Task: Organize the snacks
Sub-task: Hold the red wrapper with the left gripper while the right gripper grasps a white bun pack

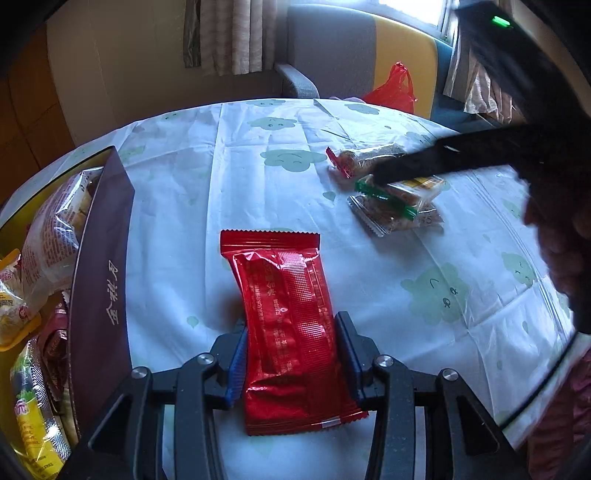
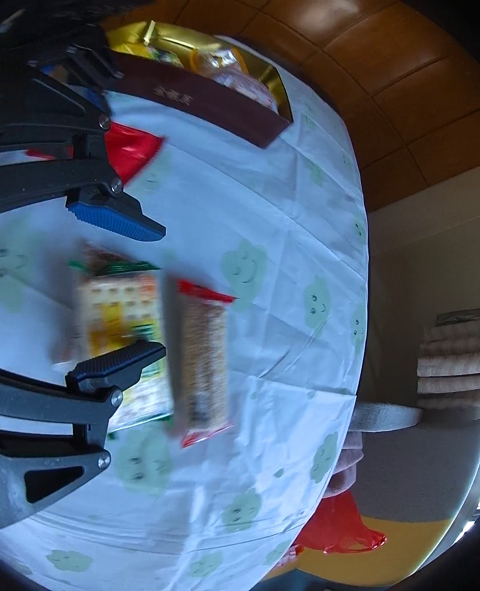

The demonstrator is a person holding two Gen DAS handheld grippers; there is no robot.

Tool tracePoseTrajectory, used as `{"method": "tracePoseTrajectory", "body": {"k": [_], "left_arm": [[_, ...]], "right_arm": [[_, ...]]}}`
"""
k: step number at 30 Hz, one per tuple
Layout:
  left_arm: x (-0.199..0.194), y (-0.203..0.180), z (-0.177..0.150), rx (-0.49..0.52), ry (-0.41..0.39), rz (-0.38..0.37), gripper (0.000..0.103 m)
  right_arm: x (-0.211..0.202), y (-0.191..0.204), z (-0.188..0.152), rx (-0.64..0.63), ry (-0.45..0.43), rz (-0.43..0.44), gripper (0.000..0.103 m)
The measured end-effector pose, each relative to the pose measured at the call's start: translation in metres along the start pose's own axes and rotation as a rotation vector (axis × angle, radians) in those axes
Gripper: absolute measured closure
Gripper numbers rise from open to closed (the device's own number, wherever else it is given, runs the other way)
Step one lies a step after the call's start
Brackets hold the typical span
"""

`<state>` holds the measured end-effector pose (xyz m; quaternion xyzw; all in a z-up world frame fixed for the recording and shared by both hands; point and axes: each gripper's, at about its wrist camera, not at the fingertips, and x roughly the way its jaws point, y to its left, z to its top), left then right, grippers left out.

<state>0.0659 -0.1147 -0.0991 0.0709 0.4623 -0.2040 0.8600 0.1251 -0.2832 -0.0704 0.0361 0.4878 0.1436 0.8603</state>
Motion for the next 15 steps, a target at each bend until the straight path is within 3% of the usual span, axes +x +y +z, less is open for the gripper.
{"method": "tracePoseTrajectory", "body": {"k": [3, 6, 8, 11, 15], "left_arm": [[0.0, 0.0, 0.0, -0.002, -0.003, 0.002, 0.058], [0.001, 0.0, 0.0, -0.006, -0.003, 0.0, 0.058], [0.0, -0.001, 0.0, -0.008, -0.004, 0.0, 0.058], [-0.001, -0.002, -0.001, -0.008, -0.005, 0.006, 0.058], [0.0, -0.002, 0.0, -0.007, -0.002, 0.008, 0.058]], "right_arm": [[-0.02, -0.016, -0.031, 0.032, 0.008, -0.002, 0.045], [-0.021, -0.034, -0.066, 0.066, 0.071, -0.12, 0.045], [-0.026, -0.046, -0.083, 0.119, 0.071, -0.122, 0.045], [-0.039, -0.045, -0.084, 0.159, 0.012, -0.101, 0.045], [-0.048, -0.018, -0.047, 0.091, -0.077, -0.04, 0.045]]}}
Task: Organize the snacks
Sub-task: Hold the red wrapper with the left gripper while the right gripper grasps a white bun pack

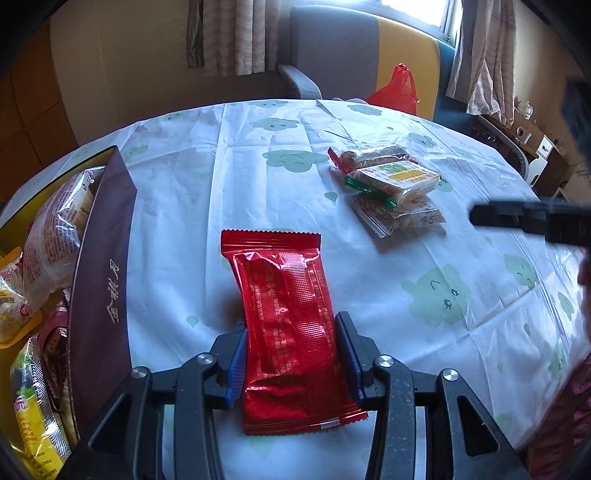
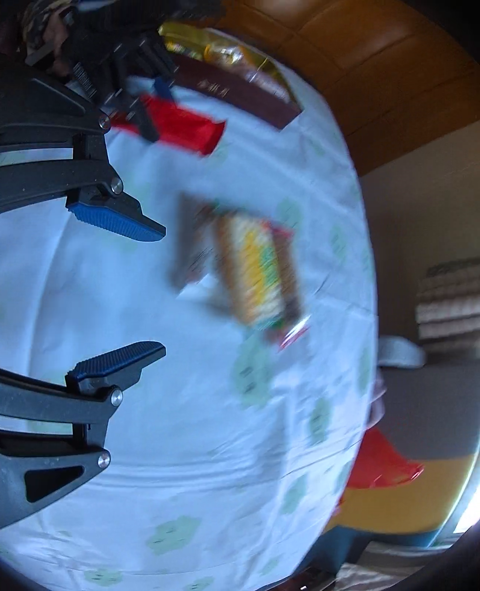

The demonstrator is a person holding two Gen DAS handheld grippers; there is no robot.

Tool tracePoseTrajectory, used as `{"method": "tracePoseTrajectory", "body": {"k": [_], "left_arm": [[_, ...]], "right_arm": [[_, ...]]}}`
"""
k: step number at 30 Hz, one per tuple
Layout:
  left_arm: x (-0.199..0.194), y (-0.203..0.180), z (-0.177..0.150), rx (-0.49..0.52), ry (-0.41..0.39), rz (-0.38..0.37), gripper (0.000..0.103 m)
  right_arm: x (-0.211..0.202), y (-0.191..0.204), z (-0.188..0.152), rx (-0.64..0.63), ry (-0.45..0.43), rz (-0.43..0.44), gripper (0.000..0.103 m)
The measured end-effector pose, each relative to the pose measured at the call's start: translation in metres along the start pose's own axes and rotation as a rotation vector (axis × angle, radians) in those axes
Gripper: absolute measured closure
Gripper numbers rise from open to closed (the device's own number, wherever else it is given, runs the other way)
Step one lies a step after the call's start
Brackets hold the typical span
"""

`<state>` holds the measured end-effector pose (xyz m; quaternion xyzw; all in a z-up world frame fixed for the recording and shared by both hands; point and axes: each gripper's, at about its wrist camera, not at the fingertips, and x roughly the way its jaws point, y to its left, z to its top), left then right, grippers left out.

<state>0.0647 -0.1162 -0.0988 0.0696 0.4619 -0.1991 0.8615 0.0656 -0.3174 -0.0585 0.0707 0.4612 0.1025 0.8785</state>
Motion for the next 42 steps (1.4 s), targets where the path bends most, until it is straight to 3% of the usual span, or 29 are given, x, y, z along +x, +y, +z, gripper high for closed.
{"method": "tracePoseTrajectory", "body": {"k": [2, 4, 8, 12, 19, 26, 31, 35, 38, 39, 41, 42], "left_arm": [[0.0, 0.0, 0.0, -0.001, 0.002, -0.002, 0.058], [0.0, 0.001, 0.0, 0.0, 0.001, -0.004, 0.058], [0.0, 0.002, 0.0, 0.0, -0.002, -0.013, 0.057], [0.0, 0.004, 0.0, -0.005, -0.004, -0.021, 0.057], [-0.001, 0.005, 0.0, -0.014, -0.005, -0.03, 0.057], [-0.001, 0.004, 0.0, -0.01, -0.005, -0.028, 0.057], [-0.001, 0.004, 0.0, -0.011, 0.0, -0.029, 0.057], [0.0, 0.003, 0.0, -0.007, 0.002, -0.021, 0.057], [0.0, 0.003, 0.001, -0.008, 0.003, -0.019, 0.057], [0.0, 0.002, 0.001, -0.008, 0.004, -0.019, 0.057], [0.0, 0.003, 0.001, -0.009, 0.003, -0.02, 0.057], [0.001, 0.003, 0.001, -0.009, 0.002, -0.02, 0.057]], "right_arm": [[0.012, 0.018, 0.021, -0.025, 0.008, 0.01, 0.045], [0.034, 0.032, 0.031, -0.061, 0.086, 0.049, 0.045], [0.066, 0.044, 0.033, -0.136, 0.117, -0.055, 0.045], [0.073, 0.032, 0.033, -0.06, 0.071, -0.003, 0.045], [0.045, 0.038, 0.003, -0.123, 0.179, 0.184, 0.044], [0.044, 0.042, 0.007, -0.278, 0.164, 0.08, 0.044], [0.068, 0.049, 0.018, -0.44, 0.235, 0.041, 0.043], [0.079, 0.049, 0.018, -0.502, 0.281, 0.034, 0.042], [0.077, 0.042, 0.016, -0.487, 0.267, 0.059, 0.041], [0.074, 0.039, 0.014, -0.473, 0.26, 0.055, 0.046], [0.064, 0.035, 0.006, -0.439, 0.237, 0.057, 0.066], [0.059, 0.033, 0.001, -0.423, 0.227, 0.038, 0.068]]}}
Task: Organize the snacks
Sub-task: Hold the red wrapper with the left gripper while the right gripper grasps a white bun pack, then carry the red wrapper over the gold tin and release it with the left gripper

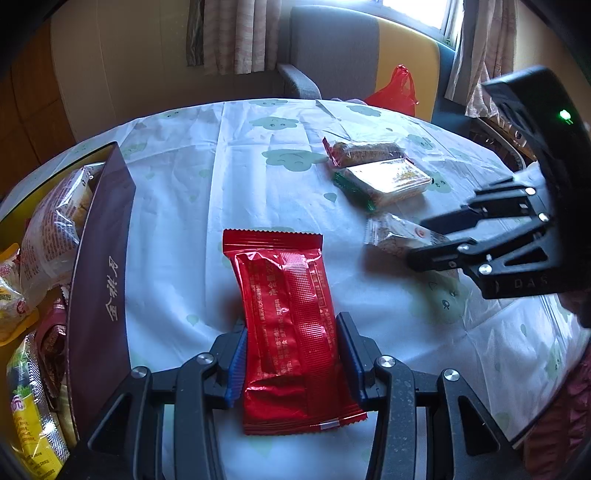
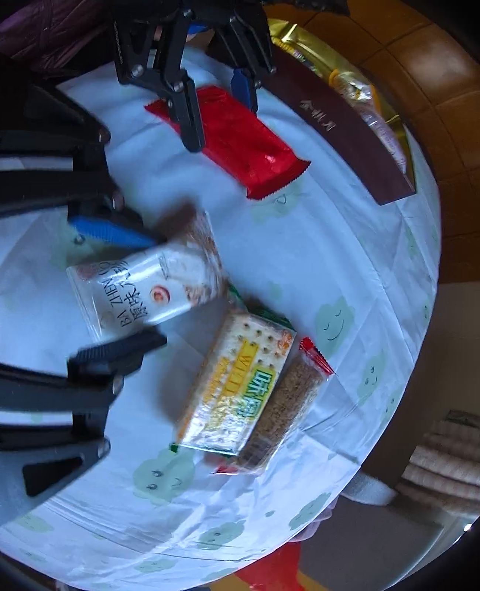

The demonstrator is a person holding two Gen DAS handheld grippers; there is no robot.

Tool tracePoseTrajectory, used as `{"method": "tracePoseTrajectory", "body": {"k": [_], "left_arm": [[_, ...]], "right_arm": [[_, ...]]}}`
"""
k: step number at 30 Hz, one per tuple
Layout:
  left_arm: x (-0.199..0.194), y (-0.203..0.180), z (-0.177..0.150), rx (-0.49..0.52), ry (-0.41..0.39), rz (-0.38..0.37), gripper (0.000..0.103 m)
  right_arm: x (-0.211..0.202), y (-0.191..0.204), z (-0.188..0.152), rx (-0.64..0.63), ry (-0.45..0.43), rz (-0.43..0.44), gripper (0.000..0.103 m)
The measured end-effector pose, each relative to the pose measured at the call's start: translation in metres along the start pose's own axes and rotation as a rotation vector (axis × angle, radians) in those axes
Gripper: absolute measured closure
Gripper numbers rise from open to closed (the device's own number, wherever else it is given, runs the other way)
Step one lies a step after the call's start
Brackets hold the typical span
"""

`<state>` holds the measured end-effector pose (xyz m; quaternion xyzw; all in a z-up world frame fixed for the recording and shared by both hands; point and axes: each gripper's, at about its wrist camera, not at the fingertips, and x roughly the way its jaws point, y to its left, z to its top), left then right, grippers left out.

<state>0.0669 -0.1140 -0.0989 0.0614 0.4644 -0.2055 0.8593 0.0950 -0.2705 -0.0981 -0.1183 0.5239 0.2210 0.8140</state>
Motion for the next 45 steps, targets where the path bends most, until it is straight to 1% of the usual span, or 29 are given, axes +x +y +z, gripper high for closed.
{"method": "tracePoseTrajectory", "body": {"k": [2, 6, 9, 12, 16, 20, 23, 26, 30, 36, 45], "left_arm": [[0.0, 0.0, 0.0, -0.001, -0.002, 0.001, 0.057], [0.0, 0.0, 0.0, -0.009, 0.001, 0.005, 0.057], [0.001, -0.001, 0.002, -0.007, 0.011, 0.016, 0.059], [0.001, -0.004, 0.004, 0.011, 0.018, 0.035, 0.06], [-0.002, -0.004, 0.004, 0.005, 0.022, 0.035, 0.063], [-0.009, -0.007, 0.0, 0.011, 0.019, 0.032, 0.063], [-0.021, -0.011, -0.001, 0.027, -0.006, 0.026, 0.063], [-0.037, -0.012, 0.0, 0.01, -0.018, 0.002, 0.063], [-0.06, -0.013, 0.002, 0.014, -0.062, 0.013, 0.063], [-0.087, -0.004, 0.006, -0.012, -0.11, 0.027, 0.063], [-0.103, 0.016, 0.003, -0.058, -0.126, 0.049, 0.063]], "right_arm": [[-0.006, 0.007, -0.015, 0.036, -0.019, -0.039, 0.068], [-0.017, 0.023, -0.044, 0.123, -0.069, -0.083, 0.067], [-0.02, 0.034, -0.058, 0.197, -0.108, -0.121, 0.067], [-0.022, 0.044, -0.064, 0.221, -0.138, -0.169, 0.068], [-0.018, 0.047, -0.062, 0.248, -0.159, -0.182, 0.068], [-0.017, 0.048, -0.062, 0.278, -0.175, -0.18, 0.068], [-0.017, 0.049, -0.062, 0.277, -0.178, -0.187, 0.068], [-0.019, 0.048, -0.063, 0.278, -0.177, -0.181, 0.068], [-0.018, 0.048, -0.064, 0.274, -0.189, -0.189, 0.068], [-0.019, 0.051, -0.067, 0.278, -0.209, -0.197, 0.068], [-0.021, 0.054, -0.069, 0.284, -0.228, -0.212, 0.068]]}}
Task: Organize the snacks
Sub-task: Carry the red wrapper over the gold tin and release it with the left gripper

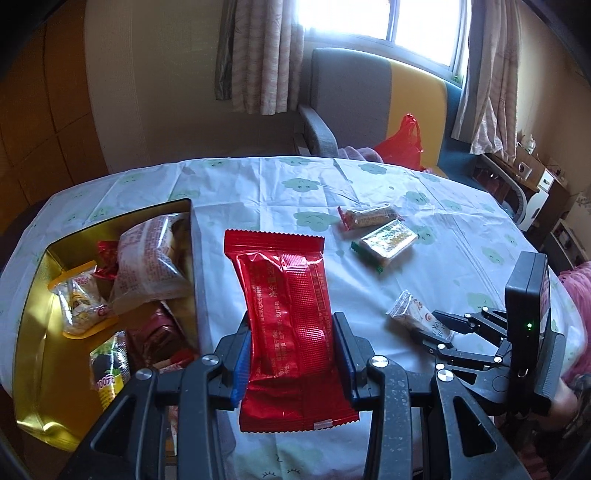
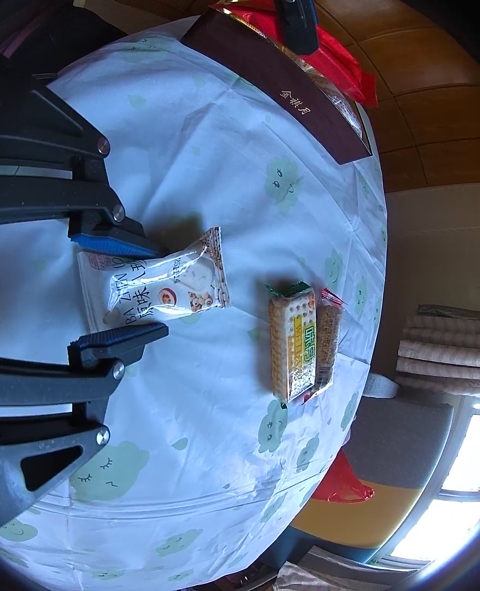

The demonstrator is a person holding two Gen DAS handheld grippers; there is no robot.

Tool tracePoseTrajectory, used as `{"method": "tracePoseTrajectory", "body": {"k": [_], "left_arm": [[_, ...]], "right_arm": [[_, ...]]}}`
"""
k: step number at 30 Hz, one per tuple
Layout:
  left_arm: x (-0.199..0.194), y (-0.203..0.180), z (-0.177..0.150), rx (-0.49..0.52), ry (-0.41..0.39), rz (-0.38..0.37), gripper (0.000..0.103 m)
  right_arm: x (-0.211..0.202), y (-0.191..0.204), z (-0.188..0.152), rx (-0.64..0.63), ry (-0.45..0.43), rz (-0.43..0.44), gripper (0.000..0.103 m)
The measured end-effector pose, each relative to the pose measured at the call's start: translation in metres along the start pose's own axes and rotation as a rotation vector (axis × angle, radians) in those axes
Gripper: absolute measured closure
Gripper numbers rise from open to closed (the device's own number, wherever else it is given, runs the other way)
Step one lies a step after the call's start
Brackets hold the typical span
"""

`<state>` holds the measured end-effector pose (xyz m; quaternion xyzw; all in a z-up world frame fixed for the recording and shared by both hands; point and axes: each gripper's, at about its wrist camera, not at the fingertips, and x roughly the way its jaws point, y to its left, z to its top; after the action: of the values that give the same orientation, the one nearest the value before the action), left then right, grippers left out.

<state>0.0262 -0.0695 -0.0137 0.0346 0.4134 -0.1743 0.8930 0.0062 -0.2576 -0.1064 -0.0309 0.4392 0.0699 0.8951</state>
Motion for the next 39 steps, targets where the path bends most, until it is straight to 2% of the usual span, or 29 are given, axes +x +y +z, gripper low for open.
{"method": "tracePoseTrajectory", "body": {"k": [19, 25, 32, 39], "left_arm": [[-0.02, 0.063, -0.005, -0.12, -0.025, 0.09, 0.063], [-0.037, 0.126, -0.012, -0.261, -0.024, 0.147, 0.063], [-0.05, 0.208, -0.038, -0.46, 0.0, 0.231, 0.063], [-0.043, 0.234, -0.057, -0.533, 0.032, 0.238, 0.063]], "right_arm": [[-0.002, 0.002, -0.001, 0.006, -0.009, -0.014, 0.068], [-0.002, 0.002, 0.0, 0.008, -0.01, -0.013, 0.068], [-0.002, 0.001, -0.001, 0.016, -0.012, -0.015, 0.068], [-0.002, 0.002, -0.001, 0.021, -0.011, -0.019, 0.068]]}}
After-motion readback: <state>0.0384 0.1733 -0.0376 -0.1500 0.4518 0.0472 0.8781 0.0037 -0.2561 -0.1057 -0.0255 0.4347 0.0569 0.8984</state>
